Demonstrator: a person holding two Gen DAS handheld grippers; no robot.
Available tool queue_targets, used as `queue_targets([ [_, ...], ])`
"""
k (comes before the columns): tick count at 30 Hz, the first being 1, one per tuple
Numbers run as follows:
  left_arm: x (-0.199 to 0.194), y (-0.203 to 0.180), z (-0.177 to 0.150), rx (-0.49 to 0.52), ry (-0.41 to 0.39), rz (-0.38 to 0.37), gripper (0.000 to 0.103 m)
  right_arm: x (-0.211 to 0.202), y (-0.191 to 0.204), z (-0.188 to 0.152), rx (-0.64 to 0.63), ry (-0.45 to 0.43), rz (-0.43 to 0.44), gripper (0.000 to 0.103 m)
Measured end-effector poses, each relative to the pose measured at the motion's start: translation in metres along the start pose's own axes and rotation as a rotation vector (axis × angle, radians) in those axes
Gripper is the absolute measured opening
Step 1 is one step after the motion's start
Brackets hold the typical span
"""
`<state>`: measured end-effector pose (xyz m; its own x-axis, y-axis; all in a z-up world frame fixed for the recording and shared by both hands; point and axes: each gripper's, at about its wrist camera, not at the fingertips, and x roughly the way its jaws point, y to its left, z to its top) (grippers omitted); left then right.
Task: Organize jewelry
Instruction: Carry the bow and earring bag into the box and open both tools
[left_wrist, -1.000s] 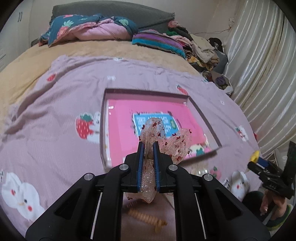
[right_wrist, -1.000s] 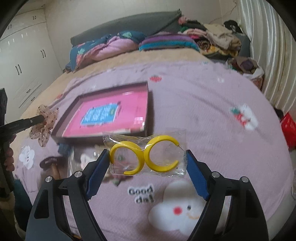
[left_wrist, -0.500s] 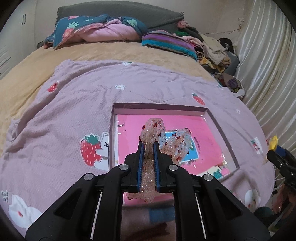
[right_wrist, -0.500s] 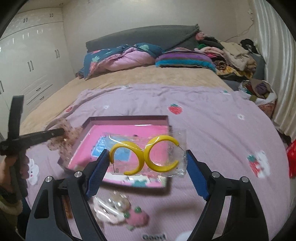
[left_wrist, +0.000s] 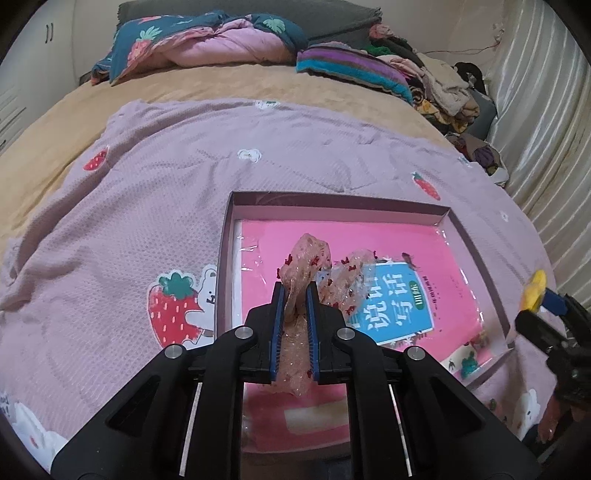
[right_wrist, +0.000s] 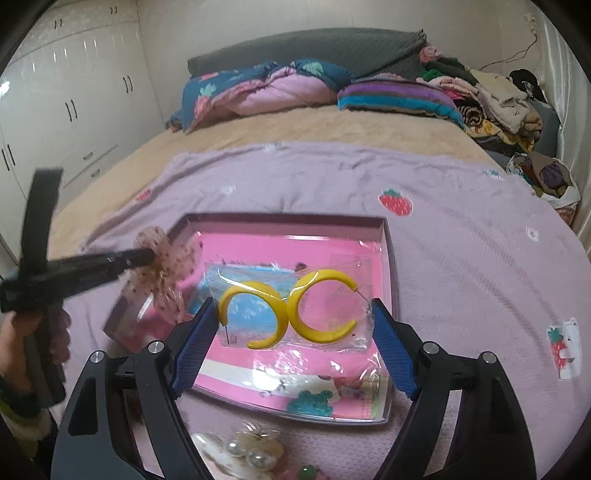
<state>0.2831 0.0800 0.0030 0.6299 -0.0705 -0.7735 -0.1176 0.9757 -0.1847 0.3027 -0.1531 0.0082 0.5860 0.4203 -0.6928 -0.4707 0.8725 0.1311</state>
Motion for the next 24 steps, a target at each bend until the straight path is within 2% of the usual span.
queue_targets([
  [1,0.002,0.001,-0.001,-0.004,0.004,0.003,0.006,0.003,-0.002,-0.003,0.003,0.007,-0.001,0.08],
  [3,0.003,0.001,-0.002,-0.005,0.005,0.011,0.019,0.009,-0.004,-0.009,0.003,0.024,0.001,0.08],
  [7,-0.001,0.0,-0.006,-0.006,0.0,0.027,0.032,0.02,-0.003,-0.016,-0.019,0.05,-0.016,0.081],
  [9,-0.005,-0.001,-0.007,-0.008,-0.007,0.039,0.044,0.026,-0.002,-0.019,-0.037,0.066,-0.023,0.081],
  [13,-0.018,-0.003,-0.01,-0.012,-0.035,0.049,0.057,0.036,-0.004,-0.026,-0.047,0.104,-0.038,0.081],
  [15,-0.026,-0.004,-0.013,-0.018,-0.048,0.054,0.065,0.039,-0.006,-0.028,-0.041,0.116,-0.039,0.086],
  [17,-0.033,-0.006,-0.016,-0.024,-0.059,0.059,0.073,0.038,-0.008,-0.029,-0.018,0.106,-0.042,0.096],
  [24,-0.056,-0.01,-0.025,-0.064,-0.089,0.07,0.091,0.018,-0.008,-0.024,-0.012,0.053,-0.034,0.097],
])
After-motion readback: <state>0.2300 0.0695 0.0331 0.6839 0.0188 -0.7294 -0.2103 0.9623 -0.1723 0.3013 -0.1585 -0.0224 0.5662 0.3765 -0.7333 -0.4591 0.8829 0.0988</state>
